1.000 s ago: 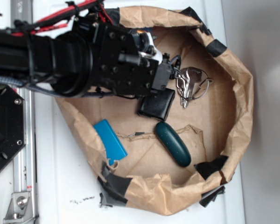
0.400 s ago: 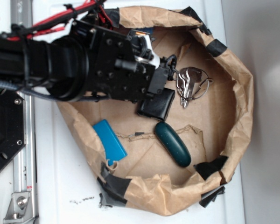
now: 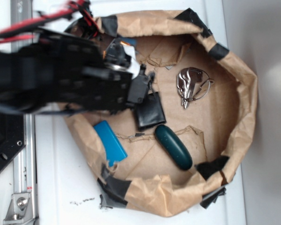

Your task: Grab the blue sponge.

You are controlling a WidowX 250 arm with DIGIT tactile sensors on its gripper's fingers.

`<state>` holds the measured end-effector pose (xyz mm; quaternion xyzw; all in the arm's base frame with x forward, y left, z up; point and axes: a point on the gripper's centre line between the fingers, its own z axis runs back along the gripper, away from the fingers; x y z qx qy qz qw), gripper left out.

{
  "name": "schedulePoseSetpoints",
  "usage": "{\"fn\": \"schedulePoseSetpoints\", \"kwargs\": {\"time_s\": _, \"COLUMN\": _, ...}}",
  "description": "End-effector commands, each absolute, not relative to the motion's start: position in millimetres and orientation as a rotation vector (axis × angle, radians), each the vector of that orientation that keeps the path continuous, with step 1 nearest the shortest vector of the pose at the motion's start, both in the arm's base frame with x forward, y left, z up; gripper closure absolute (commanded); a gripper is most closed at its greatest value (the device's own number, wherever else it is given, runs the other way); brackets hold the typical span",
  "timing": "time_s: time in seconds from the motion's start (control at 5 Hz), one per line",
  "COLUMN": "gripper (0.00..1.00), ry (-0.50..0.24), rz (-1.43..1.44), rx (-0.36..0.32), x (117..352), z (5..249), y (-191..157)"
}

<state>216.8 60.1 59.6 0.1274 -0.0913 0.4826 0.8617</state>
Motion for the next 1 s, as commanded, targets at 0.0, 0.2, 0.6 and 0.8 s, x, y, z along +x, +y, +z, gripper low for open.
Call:
{"fn": "schedulePoseSetpoints", "kwargs": {"time_s": 0.0, "gripper": 1.00, "ry": -0.079, "rz": 0.545, "rx": 0.139, "x": 227, "z": 152, "y": 44}}
{"fn": "schedulePoseSetpoints", "kwargs": {"time_s": 0.2, "gripper": 1.00, "ry": -0.013, "rz": 0.357, "rx": 0.121, "x": 240, "z": 162, "y": 40}}
{"fn": "schedulePoseSetpoints", "kwargs": {"time_s": 0.6, "gripper": 1.00, "ry": -0.131, "rz": 0.243, "rx": 0.071, "x": 260, "z": 163, "y": 45}}
{"fn": "schedulePoseSetpoints", "kwargs": {"time_s": 0.8, "gripper": 1.00, "ry": -0.147, "rz": 0.252, "rx": 0.056, "x": 271, "z": 166, "y": 42}}
